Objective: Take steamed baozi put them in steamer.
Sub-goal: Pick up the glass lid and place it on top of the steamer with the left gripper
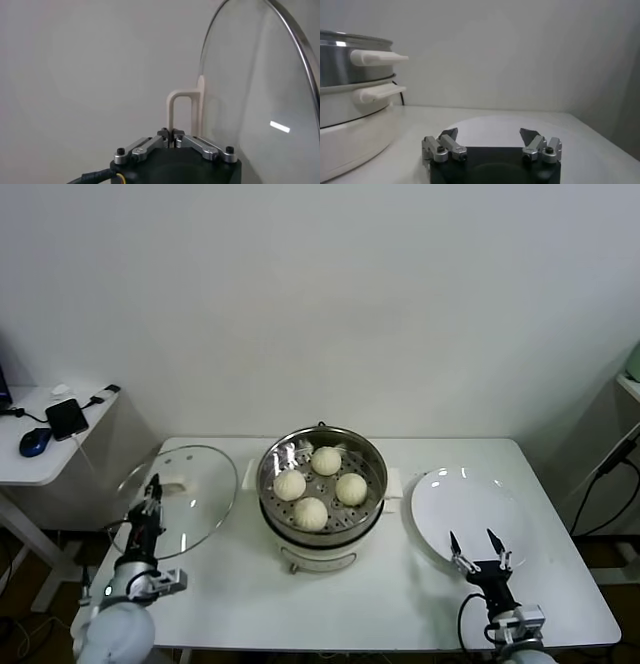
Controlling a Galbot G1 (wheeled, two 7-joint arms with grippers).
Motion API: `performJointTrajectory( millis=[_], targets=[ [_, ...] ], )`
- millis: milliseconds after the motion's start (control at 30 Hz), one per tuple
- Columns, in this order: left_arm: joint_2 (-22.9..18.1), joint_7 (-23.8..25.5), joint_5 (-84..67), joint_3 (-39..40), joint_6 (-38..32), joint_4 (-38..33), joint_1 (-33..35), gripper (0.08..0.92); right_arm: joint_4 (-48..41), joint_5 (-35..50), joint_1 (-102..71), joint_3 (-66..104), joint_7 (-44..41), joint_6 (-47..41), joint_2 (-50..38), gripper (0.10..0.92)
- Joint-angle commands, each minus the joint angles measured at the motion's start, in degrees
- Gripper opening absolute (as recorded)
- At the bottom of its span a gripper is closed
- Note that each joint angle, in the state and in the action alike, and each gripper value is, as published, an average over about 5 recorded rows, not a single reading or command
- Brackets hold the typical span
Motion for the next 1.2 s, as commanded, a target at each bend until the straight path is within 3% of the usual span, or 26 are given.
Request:
performJointTrajectory(
  millis=[33,200,400,700,1200],
  targets=[
    [2.4,7.2,-5.0,-1.3,6.2,-11.9,1.8,0.133,1.1,-1.3,-0.2,0.1,0.8,-0.7,-0.4,0.823],
    [2.9,11.4,-0.3,4.4,11.9,-17.1,-1.9,0.133,1.3,-1.2,-0.5,0.1,0.7,-0.3,-0.7,0.823],
    [1.0,16.8,8.3,18.2,19.7,-17.4,-8.4,0.133,0.3,-1.1,-0.6,-0.3,0.3,0.8,-0.7,0.823],
    [-9.3,22.3,18.8,34.1,26.4,-10.3,-19.4,0.133,-1.1,0.6,-1.0,0.1,0.3,2.2,-1.4,0.823],
    [-21.2,23.5,29.5,43.6,28.6,-0.7,-22.2,0.133,-2.2,1.8,-1.9,0.7,0.7,5.0,-1.2,0.823]
  ],
)
